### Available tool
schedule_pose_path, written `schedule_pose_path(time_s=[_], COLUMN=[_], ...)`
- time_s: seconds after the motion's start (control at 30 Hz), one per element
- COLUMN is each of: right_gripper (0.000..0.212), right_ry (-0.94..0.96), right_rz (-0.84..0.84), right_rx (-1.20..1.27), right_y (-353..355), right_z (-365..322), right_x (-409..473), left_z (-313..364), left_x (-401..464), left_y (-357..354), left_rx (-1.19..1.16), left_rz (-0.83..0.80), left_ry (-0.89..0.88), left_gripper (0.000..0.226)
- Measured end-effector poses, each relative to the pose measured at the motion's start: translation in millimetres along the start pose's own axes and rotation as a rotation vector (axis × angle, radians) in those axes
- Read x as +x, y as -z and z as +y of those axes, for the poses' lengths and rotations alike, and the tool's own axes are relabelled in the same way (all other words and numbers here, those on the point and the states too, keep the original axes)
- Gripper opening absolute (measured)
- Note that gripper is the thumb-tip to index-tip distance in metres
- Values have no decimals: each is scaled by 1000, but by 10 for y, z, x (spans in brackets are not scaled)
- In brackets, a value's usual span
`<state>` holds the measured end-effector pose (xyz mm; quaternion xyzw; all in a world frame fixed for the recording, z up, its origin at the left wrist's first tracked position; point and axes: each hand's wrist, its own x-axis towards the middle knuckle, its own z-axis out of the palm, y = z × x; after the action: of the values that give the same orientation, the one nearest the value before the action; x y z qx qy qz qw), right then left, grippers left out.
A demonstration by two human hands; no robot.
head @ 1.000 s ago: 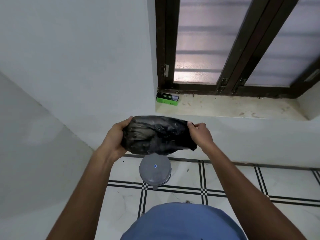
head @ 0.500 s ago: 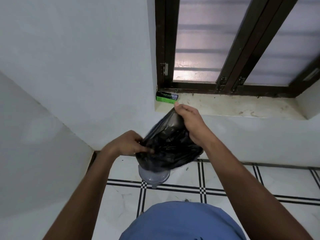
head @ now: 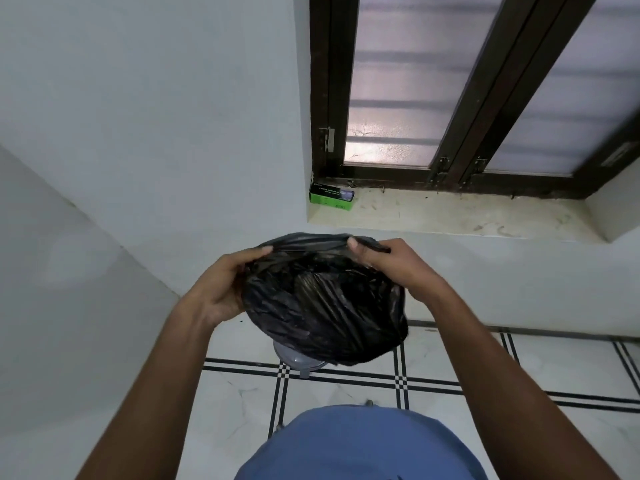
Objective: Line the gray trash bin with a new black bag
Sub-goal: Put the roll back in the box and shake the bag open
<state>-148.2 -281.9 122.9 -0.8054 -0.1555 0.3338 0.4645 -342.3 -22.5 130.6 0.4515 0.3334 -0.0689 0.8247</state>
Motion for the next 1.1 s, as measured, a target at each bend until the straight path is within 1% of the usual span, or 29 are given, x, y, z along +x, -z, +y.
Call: schedule_pose_path(time_s=[0.03,0.07,0.1,0.17,0.2,0.23,0.27,0.33,0.37,0.4,0.43,0.47,0.5,0.53,0.57,0.6,0.63,0.67,0.7,0.73,0.77,0.83,0.87,0.9,0.93,1.0,1.03,1.07,1.1], right_gripper=[66,66,68,71,70,68,65,59,60,65,75,85,88,82,73,60,46,36,32,30,28,24,22,20,20,14,12,16,20], right_ry=[-36,-74,-107,-138,-129,-107,-83,-80,-88,-94,-95,-89,-93,-101,-109,-99,-69,-49,-17,28,57,28,52,155,311,682,845,935,953], right_rz=[-56,-97,-120,-129,-140,-163,-206,-301,-327,-340,-359,-378,-429,-479,-469,-386,-288,-182,-45,94,123,6,-7,73,231,638,804,922,959], right_rx=[149,257,331,391,365,283,154,-131,-206,-181,-51,142,350,488,526,415,117,-306,-695,-870,-780,-239,-87,-17,27,158,148,49,-73], right_y=[15,36,55,113,158,214,262,316,329,329,327,322,303,275,242,195,137,57,-7,-65,-88,-118,-135,-139,-144,-191,-208,-236,-253], right_z=[0,9,27,52,59,83,98,109,123,143,174,185,178,166,153,126,92,67,64,18,-17,-166,-282,-393,-514,-729,-769,-758,-678], right_x=[-3,-8,-6,1,-9,-19,-38,-68,-75,-73,-82,-87,-97,-98,-88,-54,-9,2,2,-9,4,-24,-68,-95,-124,-260,-292,-317,-275], left_z=[2,10,19,39,47,55,61,68,61,62,53,49,47,52,62,74,89,109,142,180,238,379,459,536,608,663,635,549,428], left_x=[-16,-35,-44,-75,-94,-112,-132,-140,-123,-101,-65,-27,15,45,69,85,106,124,124,109,89,-2,-62,-98,-128,-239,-272,-282,-224], left_y=[-15,-30,-34,-38,-41,-41,-41,-10,15,39,59,74,83,68,38,-9,-54,-106,-166,-235,-295,-442,-541,-642,-744,-940,-1006,-1023,-988], left_rx=[-60,-100,-121,-89,-22,83,222,542,691,822,925,993,1018,1008,976,948,939,949,969,992,996,889,788,681,591,486,502,595,742], left_rz=[-22,-29,-30,-32,-34,-34,-41,-107,-126,-110,-52,33,116,189,251,297,329,348,353,346,330,275,261,284,354,561,651,746,817], left_ry=[-19,-35,-46,-64,-69,-66,-52,2,36,63,73,68,54,35,14,-4,-14,-17,-8,10,28,7,-66,-209,-423,-943,-1185,-1365,-1464], left_gripper=[55,53,51,49,50,50,49,43,40,36,31,25,19,16,17,20,22,25,29,32,34,30,25,19,17,20,21,22,25])
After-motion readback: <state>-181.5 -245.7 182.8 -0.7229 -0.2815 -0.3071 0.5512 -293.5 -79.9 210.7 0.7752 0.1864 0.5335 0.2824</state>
